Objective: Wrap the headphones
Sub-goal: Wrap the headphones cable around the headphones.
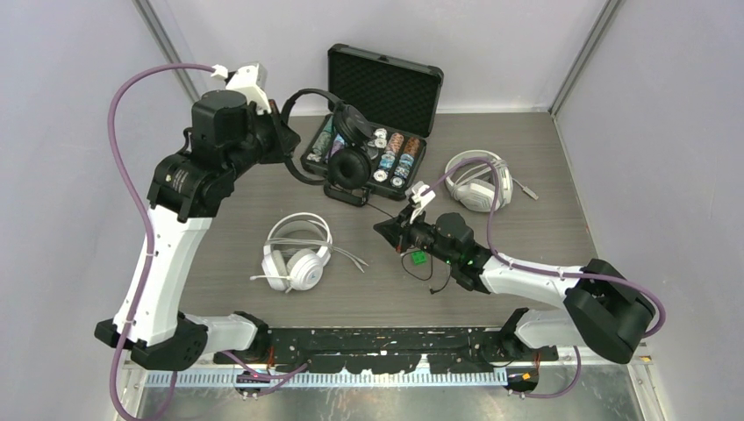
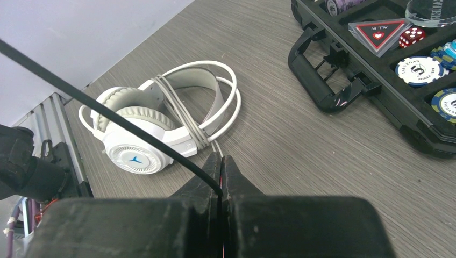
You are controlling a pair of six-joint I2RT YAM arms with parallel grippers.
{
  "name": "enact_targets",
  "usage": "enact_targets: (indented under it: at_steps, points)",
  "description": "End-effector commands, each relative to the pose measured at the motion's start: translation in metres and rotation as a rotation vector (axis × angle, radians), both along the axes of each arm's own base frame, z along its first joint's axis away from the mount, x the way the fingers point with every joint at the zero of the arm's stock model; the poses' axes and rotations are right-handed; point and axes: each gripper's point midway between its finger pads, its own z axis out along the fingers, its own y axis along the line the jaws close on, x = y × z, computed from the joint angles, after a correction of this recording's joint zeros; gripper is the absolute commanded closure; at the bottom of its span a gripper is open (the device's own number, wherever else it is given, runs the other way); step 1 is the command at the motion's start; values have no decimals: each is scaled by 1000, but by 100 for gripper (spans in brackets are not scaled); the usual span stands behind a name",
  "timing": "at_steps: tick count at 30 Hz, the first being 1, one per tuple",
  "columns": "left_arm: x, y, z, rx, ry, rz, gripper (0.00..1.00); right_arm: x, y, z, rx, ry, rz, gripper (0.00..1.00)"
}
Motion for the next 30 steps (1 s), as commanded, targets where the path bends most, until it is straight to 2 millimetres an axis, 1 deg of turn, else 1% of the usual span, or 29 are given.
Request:
enact_targets:
  at_steps: [1, 5, 8, 9, 11, 14, 17, 20, 22, 24, 27, 30]
  points:
    - [-7, 15, 38, -30, -106, 42, 100, 5, -7, 10, 9, -24, -30, 99]
    - [-14, -1, 42, -26, -125, -73, 100, 6, -7, 13, 17, -23, -36, 99]
    - [-25, -15, 38, 30, -133, -223, 100, 7, -9, 25, 39, -17, -38, 100]
    - [-28, -16, 35, 59, -135, -253, 100, 8, -10, 27, 37, -6, -39, 100]
    - [-38, -24, 28, 108, -139, -367, 100, 4, -9, 43, 53, -1, -15, 100]
    - [-50, -31, 10, 189, -166, -505, 100, -7, -8, 61, 61, 14, 35, 100]
    - [-55, -30, -8, 309, -241, -609, 100, -17, -8, 78, 66, 32, 76, 100]
    - [-52, -26, -17, 400, -326, -637, 100, -27, -10, 94, 65, 49, 113, 99]
    - [-50, -24, -26, 456, -350, -661, 100, -31, -10, 105, 60, 62, 131, 100]
    - [-49, -24, -35, 498, -340, -697, 100, -35, -10, 114, 59, 79, 150, 100]
    - [-42, -20, -48, 553, -294, -707, 100, -43, -8, 129, 77, 98, 187, 100]
    - [-37, -16, -59, 605, -262, -714, 100, -45, -7, 144, 79, 111, 198, 99]
